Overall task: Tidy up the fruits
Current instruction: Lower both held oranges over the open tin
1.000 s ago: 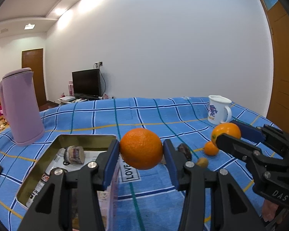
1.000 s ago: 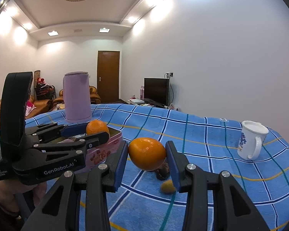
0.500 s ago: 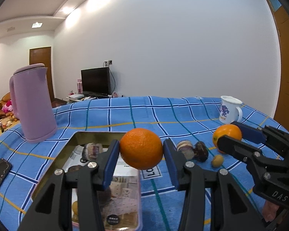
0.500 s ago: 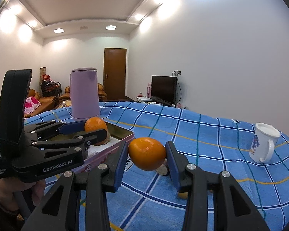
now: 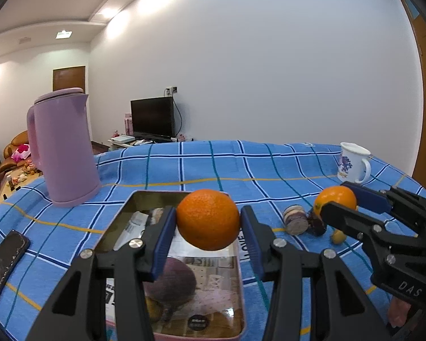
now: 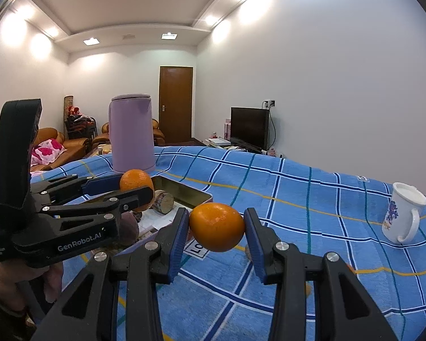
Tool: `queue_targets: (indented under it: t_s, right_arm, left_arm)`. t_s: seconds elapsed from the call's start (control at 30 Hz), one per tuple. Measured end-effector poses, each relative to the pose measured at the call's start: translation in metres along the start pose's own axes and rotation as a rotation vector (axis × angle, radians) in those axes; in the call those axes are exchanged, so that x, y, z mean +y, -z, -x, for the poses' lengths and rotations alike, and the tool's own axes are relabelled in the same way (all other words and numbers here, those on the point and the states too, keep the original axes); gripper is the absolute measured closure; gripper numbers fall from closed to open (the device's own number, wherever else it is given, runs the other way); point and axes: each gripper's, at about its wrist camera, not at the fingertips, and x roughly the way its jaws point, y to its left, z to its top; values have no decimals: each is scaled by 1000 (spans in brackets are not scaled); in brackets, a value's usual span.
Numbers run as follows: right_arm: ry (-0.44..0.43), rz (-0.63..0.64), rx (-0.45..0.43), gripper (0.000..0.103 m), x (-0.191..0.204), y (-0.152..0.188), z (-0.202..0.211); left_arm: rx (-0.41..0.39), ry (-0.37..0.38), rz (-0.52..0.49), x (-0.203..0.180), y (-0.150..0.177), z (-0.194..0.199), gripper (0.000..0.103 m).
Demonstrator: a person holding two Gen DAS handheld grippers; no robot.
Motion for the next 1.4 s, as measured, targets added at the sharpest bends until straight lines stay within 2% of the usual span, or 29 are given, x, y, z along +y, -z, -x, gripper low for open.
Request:
queue_targets:
  t_s: [1.17,1.4]
  right_arm:
    - [-78,67,20,61,48,-23,-42]
    - [-98,65,47,61,58,-26,-55]
  left_arm:
    - [29,-117,36,58,-2,1,54]
    - [68,-152,56,76,-1,-7,54]
